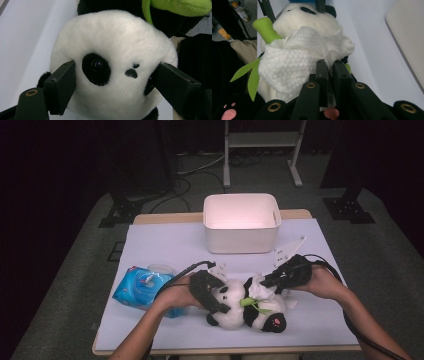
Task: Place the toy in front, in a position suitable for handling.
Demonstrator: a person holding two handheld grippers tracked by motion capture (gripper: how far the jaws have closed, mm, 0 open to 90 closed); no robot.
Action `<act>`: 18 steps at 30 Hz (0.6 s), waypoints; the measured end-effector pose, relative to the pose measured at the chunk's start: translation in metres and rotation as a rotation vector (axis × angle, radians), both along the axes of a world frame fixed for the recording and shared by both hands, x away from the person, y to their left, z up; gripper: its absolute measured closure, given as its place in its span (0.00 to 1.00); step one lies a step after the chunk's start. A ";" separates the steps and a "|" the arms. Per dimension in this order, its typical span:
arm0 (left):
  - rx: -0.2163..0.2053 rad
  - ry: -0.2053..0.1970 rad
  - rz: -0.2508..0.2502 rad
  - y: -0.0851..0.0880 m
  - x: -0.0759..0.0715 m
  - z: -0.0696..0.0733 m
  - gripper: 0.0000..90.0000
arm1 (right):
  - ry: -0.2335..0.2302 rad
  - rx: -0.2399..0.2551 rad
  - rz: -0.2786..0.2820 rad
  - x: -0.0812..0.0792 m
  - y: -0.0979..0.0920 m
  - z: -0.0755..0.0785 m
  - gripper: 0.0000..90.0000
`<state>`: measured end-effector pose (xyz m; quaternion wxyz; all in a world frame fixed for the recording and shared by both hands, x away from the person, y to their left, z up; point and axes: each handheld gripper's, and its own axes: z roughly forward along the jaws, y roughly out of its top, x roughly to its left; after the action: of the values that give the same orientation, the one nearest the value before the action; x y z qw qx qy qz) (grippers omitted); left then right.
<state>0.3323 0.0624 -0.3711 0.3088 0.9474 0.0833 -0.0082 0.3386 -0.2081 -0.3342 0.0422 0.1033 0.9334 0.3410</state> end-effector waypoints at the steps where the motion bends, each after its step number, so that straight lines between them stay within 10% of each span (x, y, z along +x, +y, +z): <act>1: 0.000 0.000 0.002 0.000 0.000 0.000 0.22 | 0.001 0.007 0.001 -0.001 -0.002 -0.001 0.92; 18: 0.002 -0.003 0.007 0.000 0.001 -0.001 0.22 | 0.038 0.027 -0.003 -0.027 -0.026 -0.021 0.92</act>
<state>0.3335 0.0624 -0.3717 0.3080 0.9475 0.0862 -0.0057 0.3119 -0.2343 -0.3551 0.0234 0.1120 0.9292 0.3513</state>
